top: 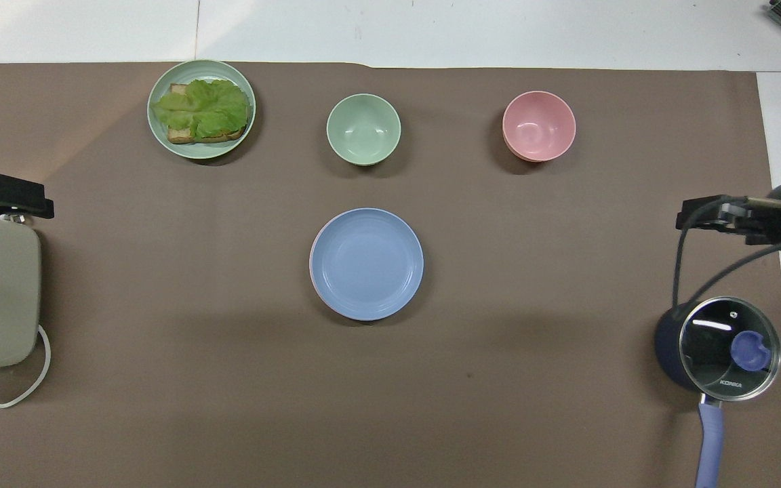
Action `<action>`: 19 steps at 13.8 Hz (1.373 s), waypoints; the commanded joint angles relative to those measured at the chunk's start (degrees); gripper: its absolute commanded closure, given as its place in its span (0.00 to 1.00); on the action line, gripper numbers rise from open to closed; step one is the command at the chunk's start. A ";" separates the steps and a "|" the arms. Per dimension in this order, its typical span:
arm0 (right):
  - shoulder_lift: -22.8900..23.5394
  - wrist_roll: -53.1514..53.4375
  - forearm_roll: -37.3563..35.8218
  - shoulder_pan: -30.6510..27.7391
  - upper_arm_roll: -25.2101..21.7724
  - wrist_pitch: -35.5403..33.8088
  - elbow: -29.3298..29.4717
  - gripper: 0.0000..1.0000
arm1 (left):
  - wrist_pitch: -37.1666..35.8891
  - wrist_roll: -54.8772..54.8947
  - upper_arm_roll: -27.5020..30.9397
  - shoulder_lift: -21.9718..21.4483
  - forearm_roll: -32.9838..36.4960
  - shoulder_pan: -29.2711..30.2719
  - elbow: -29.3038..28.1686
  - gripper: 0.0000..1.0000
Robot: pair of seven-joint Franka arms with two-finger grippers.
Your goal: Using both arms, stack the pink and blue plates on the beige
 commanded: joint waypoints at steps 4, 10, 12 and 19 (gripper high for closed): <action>10.85 -0.73 -3.35 -0.30 1.35 -19.23 23.83 0.00 | -1.14 -0.09 0.70 -0.64 0.94 -0.96 0.25 0.00; 9.47 -2.04 -2.30 0.41 1.44 -19.43 21.41 0.00 | -1.22 -0.09 0.70 -0.64 0.94 -0.96 0.25 0.00; 8.68 -2.66 -2.21 0.41 1.44 -21.26 20.80 0.00 | -1.22 -0.09 0.79 -0.64 0.94 -0.96 0.25 0.00; 4.46 -2.31 -2.12 0.59 1.53 -19.62 14.29 0.00 | -1.22 -0.09 0.79 -0.64 0.94 -0.96 0.25 0.00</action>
